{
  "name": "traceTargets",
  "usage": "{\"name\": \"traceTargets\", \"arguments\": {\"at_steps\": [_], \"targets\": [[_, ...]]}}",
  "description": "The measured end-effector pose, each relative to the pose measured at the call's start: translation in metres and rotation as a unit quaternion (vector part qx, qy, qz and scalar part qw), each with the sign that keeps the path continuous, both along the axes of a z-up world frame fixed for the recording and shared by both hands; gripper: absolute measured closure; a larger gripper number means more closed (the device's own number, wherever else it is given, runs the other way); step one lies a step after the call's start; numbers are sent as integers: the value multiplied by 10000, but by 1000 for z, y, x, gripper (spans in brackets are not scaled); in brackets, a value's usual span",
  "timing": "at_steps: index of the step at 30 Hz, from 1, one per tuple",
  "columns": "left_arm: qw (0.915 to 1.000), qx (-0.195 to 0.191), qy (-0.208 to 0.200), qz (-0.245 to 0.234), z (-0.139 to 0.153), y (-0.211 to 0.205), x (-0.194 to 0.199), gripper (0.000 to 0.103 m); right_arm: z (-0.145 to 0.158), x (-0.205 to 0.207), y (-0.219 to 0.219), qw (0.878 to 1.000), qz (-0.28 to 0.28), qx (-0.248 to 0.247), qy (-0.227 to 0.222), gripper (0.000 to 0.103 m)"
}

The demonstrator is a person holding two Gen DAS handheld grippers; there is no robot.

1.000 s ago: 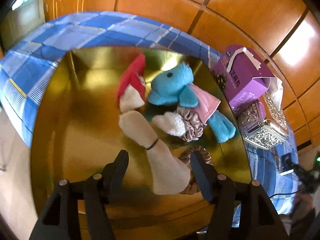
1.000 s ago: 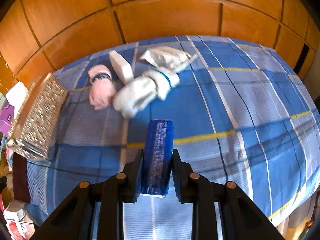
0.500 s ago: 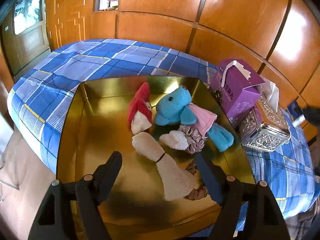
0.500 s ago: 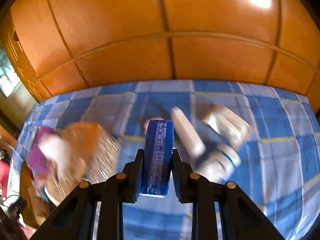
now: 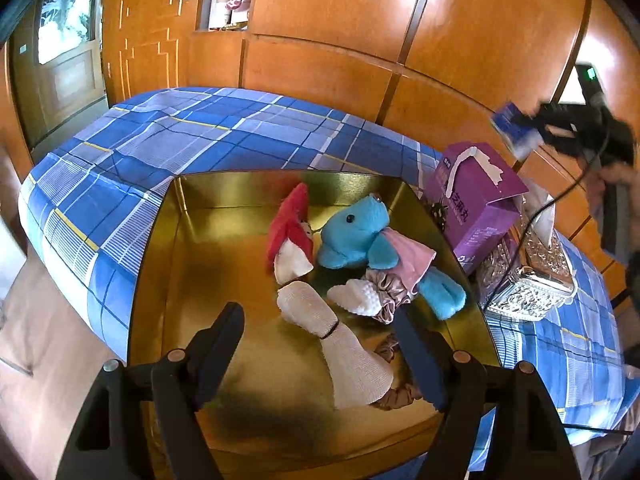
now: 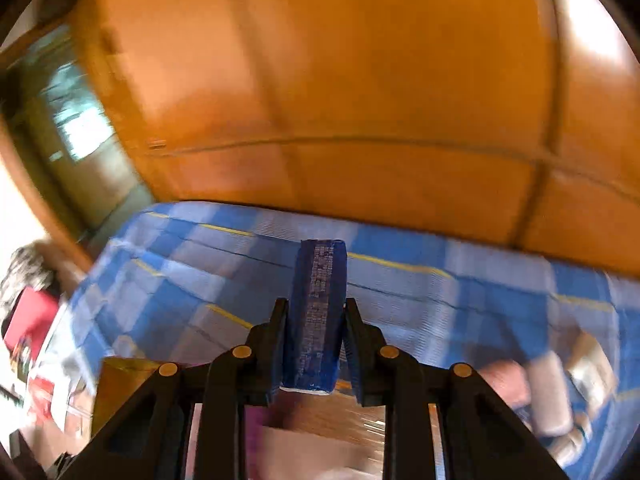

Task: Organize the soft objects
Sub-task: 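Carry the blue tissue pack into the gold tray and open the right tool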

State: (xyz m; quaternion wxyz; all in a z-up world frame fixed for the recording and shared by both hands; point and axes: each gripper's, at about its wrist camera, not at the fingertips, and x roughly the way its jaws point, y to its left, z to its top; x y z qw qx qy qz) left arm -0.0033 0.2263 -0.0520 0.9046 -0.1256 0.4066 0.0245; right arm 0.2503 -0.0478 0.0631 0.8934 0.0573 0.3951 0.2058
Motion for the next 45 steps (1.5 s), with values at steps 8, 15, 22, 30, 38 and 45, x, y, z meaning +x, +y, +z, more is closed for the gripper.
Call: {"name": "traceTargets", "arguments": {"at_steps": [8, 15, 22, 30, 38, 45], "targets": [[9997, -18, -48, 227, 1, 12, -2, 25, 7, -62, 92, 9782, 2058, 244, -95, 78], [9984, 66, -131, 550, 4, 27, -5, 25, -39, -134, 118, 9437, 3234, 41, 692, 78], [9983, 103, -125, 551, 5, 26, -6, 25, -99, -171, 132, 9232, 3573, -461, 1341, 78], [9985, 301, -196, 404, 7, 15, -7, 19, -122, -179, 123, 9373, 3144, -883, 1221, 64], [9979, 504, -270, 296, 14, 4, -8, 19, -100, -190, 100, 9574, 2707, -755, 663, 62], [9970, 687, -329, 163, 19, -9, -10, 19, -80, -196, 76, 9740, 2188, -515, 274, 62]]}}
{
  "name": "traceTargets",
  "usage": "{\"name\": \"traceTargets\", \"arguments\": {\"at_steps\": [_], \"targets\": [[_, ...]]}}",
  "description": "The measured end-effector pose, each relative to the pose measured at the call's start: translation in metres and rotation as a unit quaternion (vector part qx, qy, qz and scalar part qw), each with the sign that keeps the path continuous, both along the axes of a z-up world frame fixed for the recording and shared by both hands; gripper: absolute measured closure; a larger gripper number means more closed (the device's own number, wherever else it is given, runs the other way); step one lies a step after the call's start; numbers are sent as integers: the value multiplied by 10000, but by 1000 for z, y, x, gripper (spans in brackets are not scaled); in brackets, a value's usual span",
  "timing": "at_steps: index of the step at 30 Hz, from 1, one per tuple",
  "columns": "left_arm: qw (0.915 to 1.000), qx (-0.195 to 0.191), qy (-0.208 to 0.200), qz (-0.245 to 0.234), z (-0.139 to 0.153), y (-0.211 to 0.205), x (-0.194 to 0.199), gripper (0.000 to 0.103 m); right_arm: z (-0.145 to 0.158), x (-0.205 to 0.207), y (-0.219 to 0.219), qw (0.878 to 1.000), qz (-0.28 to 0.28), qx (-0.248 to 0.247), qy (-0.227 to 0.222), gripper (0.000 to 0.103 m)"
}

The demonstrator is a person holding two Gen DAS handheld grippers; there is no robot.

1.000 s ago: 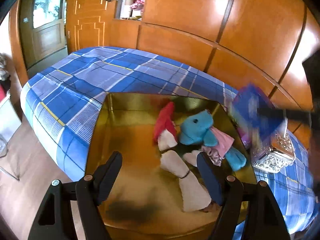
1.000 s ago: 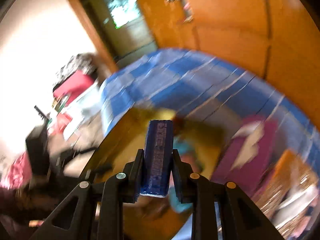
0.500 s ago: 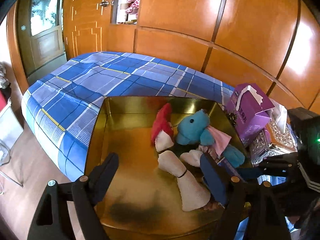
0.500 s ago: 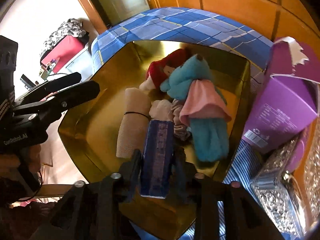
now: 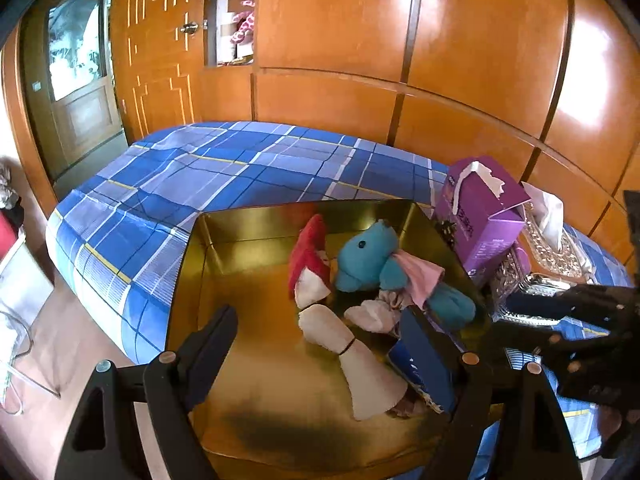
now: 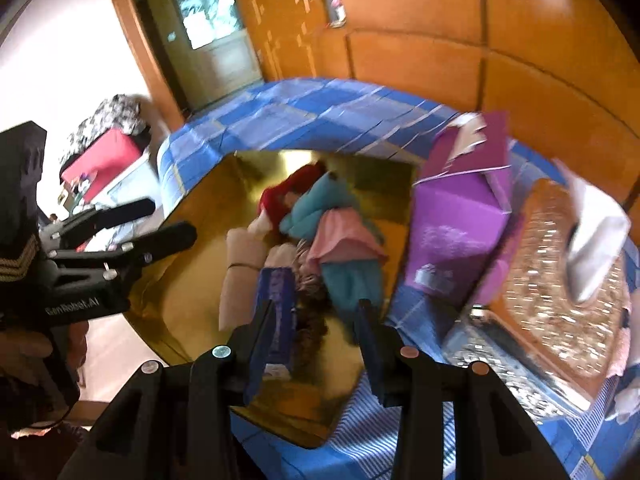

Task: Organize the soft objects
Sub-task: 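Carry the blue tissue pack into the gold tray and open the right tool, then reach back to the pile and grasp the white roll with left tool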

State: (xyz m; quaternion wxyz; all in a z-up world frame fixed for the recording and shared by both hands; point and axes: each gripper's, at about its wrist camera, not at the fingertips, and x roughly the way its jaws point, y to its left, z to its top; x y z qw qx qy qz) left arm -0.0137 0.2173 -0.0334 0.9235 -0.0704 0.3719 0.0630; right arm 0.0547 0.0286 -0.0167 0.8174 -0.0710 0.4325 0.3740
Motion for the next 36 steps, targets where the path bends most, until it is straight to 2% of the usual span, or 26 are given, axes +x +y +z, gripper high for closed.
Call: {"name": "traceTargets", "arguments": {"at_steps": [10, 21, 28, 36], "targets": [[9996, 198, -38, -189, 5, -19, -3, 19, 15, -6, -44, 9958, -743, 446, -295, 62], [9983, 340, -122, -466, 16, -38, 3, 19, 22, -13, -97, 9872, -1392, 571, -522, 62], [9961, 466, -229, -709, 25, -54, 7, 19, 17, -15, -147, 9770, -2002, 526, -513, 62], [9912, 619, -416, -1096, 42, -80, 17, 19, 6, -23, -217, 9555, -2890, 417, -411, 62]]}}
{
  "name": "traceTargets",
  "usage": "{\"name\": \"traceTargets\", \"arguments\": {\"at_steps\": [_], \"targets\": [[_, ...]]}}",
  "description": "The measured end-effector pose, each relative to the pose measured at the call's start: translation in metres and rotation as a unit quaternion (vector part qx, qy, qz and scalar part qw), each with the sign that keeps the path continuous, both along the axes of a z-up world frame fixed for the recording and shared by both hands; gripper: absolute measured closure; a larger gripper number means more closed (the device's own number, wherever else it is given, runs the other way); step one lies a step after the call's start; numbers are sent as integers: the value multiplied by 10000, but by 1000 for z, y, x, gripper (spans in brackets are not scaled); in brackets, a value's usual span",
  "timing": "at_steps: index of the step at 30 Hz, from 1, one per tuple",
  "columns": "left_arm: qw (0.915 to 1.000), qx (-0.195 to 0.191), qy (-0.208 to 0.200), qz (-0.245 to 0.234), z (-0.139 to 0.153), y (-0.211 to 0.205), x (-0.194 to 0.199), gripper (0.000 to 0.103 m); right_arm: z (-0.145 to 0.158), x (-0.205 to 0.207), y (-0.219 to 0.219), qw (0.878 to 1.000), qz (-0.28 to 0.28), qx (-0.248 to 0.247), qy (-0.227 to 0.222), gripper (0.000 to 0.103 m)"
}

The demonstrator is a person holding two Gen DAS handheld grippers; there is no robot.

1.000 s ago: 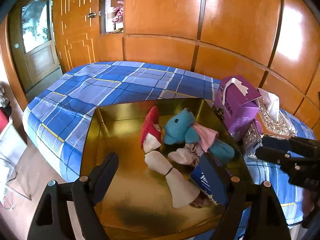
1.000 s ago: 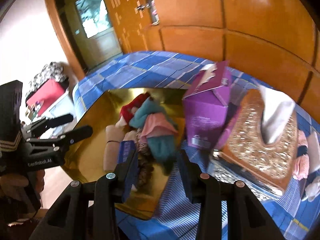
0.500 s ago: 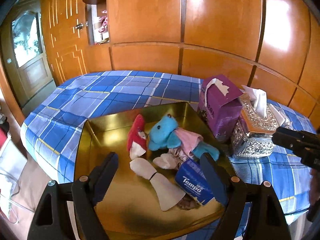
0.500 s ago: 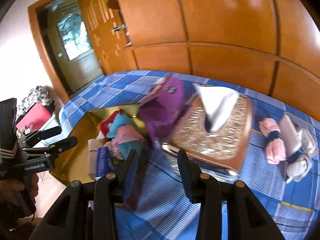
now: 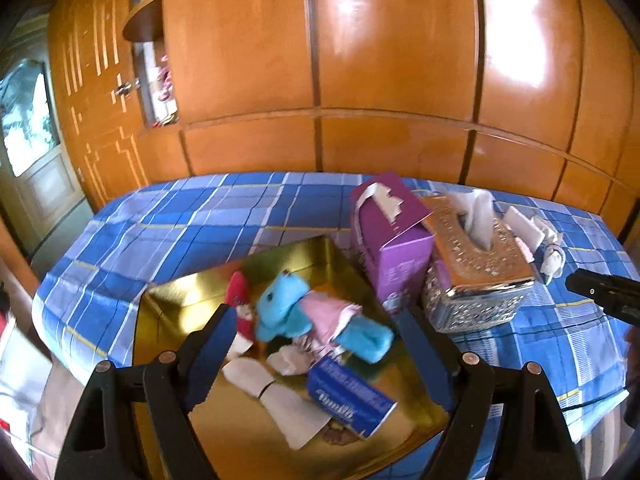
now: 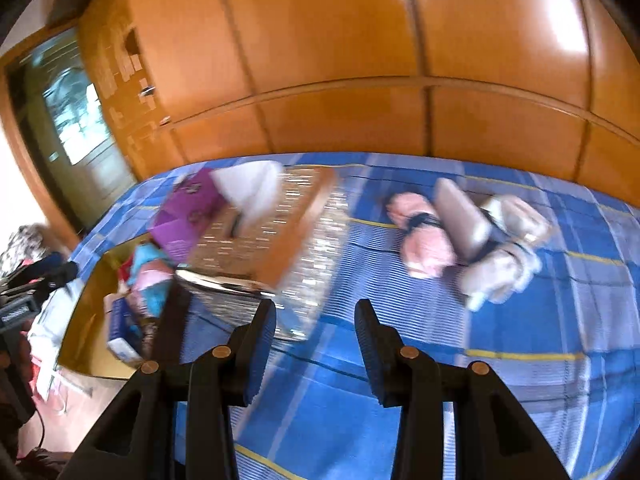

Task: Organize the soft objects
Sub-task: 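Reach back to the pile and grasp the white roll with left tool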

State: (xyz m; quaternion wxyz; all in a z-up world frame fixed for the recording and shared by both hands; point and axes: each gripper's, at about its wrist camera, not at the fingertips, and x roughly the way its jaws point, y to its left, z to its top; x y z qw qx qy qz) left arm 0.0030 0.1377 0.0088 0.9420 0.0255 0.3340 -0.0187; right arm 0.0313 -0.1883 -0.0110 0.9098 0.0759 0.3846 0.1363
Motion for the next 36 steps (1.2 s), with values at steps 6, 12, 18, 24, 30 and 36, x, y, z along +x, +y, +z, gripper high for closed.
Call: {"name": "traceTargets", "arguments": {"at_steps": [6, 12, 18, 24, 30, 36], "targets": [[9990, 97, -105, -414, 14, -29, 9, 19, -15, -11, -42, 9979, -614, -111, 188, 62], [9940, 150, -250, -1057, 32, -76, 17, 19, -40, -26, -79, 9881, -1321, -578, 531, 62], [9816, 188, -276, -1878, 44, -137, 24, 19, -73, -42, -117, 9701, -2025, -705, 1140, 62], [9665, -90, 127, -2560, 42, -198, 44, 20, -92, -46, -136, 9625, -2280, -504, 1383, 62], [9573, -502, 818, -2727, 28, -252, 88, 30, -100, -48, -139, 9635, -2228, -414, 1427, 62], [9489, -931, 1643, -2530, -4, -310, 148, 47, -101, -47, -138, 9660, -2178, -383, 1342, 61]]}}
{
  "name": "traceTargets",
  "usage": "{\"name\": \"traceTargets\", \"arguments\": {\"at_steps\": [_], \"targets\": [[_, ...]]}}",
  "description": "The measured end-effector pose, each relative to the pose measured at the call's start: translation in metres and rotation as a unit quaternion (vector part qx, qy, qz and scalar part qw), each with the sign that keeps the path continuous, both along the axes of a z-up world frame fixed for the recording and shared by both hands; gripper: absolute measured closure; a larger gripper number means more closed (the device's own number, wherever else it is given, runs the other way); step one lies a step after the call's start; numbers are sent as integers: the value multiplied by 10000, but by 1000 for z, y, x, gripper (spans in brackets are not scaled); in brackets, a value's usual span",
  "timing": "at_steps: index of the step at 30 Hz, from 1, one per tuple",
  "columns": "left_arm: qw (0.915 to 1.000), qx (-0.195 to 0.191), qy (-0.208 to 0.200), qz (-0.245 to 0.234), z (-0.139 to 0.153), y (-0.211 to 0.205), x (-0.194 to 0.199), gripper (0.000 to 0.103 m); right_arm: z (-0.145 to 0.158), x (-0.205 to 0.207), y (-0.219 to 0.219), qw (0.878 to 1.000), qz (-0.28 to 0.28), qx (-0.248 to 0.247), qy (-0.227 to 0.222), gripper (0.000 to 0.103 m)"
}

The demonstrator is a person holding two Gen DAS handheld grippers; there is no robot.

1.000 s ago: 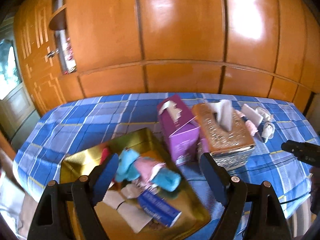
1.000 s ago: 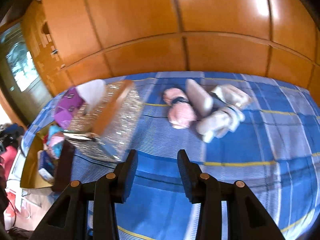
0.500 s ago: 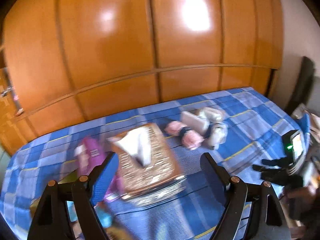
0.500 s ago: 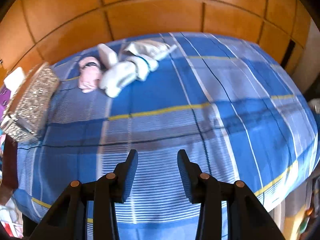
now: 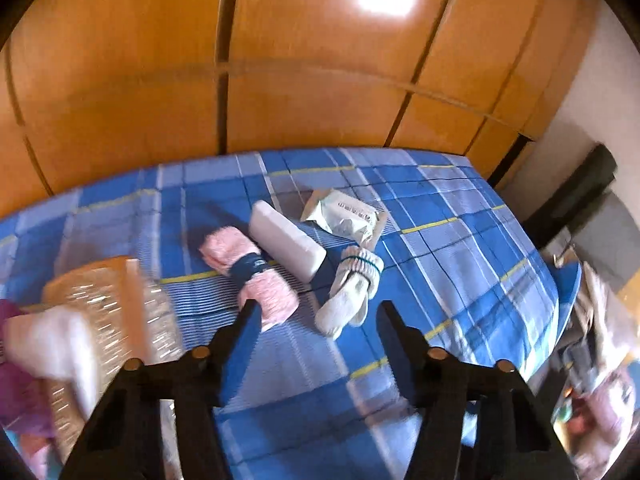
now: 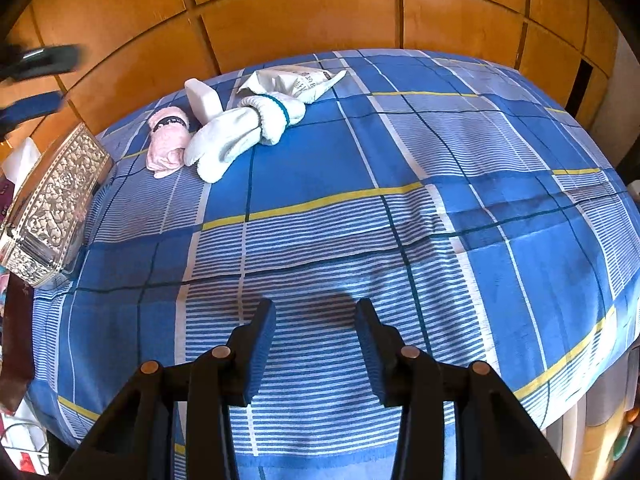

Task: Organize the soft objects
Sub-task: 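Reach back to the pile and grasp the white roll with left tool, then carry the white roll into the gold tray and open left tool while right tool grasps the pink towel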

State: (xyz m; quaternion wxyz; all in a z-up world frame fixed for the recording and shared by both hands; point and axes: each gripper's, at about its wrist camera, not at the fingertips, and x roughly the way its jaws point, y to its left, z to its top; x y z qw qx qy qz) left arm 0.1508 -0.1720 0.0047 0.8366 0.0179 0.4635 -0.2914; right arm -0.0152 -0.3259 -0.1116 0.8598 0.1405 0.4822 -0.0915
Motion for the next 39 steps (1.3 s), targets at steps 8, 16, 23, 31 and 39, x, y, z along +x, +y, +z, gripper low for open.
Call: {"name": "traceTargets", "arguments": {"at_steps": [8, 16, 23, 31, 39], "targets": [[9938, -39, 961, 558, -38, -47, 77, 49, 0, -4, -3, 9995, -28, 257, -179, 51], [9854, 499, 1383, 864, -79, -70, 124, 47, -1, -3, -8, 9980, -101, 555, -288, 48], [9929, 705, 868, 410, -73, -74, 112, 80, -2, -3, -8, 9978, -73, 545, -365, 48], [9970, 469, 573, 218, -41, -48, 98, 79, -2, -3, -1, 9991, -15, 283, -314, 48], [9956, 208, 328, 851, 2, -1, 122, 79, -3, -3, 5, 9996, 47, 77, -261, 48]]}}
